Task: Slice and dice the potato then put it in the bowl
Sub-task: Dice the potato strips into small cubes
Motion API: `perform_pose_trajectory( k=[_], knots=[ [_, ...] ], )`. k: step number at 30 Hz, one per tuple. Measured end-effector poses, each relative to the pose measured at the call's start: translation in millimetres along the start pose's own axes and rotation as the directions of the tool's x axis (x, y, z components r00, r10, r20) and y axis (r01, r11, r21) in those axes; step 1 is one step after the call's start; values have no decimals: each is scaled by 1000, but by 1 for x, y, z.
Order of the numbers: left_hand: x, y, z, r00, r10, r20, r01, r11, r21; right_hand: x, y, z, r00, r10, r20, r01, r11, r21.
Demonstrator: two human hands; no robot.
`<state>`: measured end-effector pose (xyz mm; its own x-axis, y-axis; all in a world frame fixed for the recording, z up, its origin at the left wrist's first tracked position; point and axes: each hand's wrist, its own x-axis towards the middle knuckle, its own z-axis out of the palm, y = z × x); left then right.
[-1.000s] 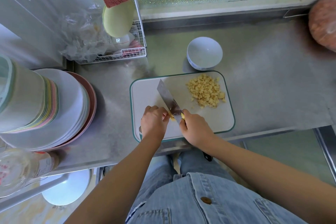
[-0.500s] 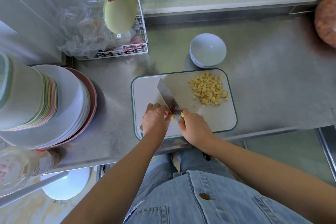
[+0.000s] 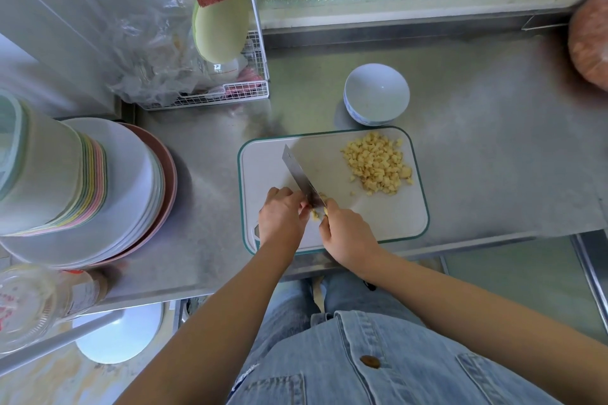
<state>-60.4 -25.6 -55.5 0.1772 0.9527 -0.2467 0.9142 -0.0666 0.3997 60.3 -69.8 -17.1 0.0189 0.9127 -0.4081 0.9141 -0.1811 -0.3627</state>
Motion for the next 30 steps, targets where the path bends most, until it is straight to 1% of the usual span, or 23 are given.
perform_pose_trajectory(
  k=[3,8,12,14,15,17,18,20,22,25,28,30],
  knots=[
    [2,1,-3,1000,8,5,-8,1000,8,4,0,3,1000,14,-13,-14,1000,21],
    [-1,3,-5,1000,17,14,-17,1000,-10,7,9,2,998,32,-53,-25,992,121],
    [-1,-4,-5,999,29,23,-26,991,-133,9,29,-10,995,41,-92,-20,974,227],
    [-3,-8,-8,999,46,2,-44,982,-185,10,35,-18,992,31,-119,3,961,278],
    [-4,-10,-9,999,46,-25,-49,984,-174,10,35,-22,992,16,-128,22,956,292],
    [-9,-12,-10,997,37,-68,-41,998,-53,6,33,-28,991,-38,-129,75,953,294],
    [-12,-13,-10,998,23,-57,-23,1000,7,3,32,-28,990,-77,-119,108,953,284],
    [-16,-16,-8,1000,-8,15,7,998,65,-3,31,-22,987,-141,-82,157,954,255],
    [-20,-21,-5,997,-1,71,-7,994,108,-9,33,-14,986,-163,-45,169,959,226],
    [-27,-23,-2,997,5,77,-10,997,74,-17,38,-5,992,-127,-23,129,967,222],
    [-37,-20,2,998,-66,13,66,998,-4,-23,37,0,987,-162,-3,159,967,200],
    [-44,-16,4,993,-114,-39,114,993,-8,-25,35,3,982,-181,47,172,973,155]
  ],
)
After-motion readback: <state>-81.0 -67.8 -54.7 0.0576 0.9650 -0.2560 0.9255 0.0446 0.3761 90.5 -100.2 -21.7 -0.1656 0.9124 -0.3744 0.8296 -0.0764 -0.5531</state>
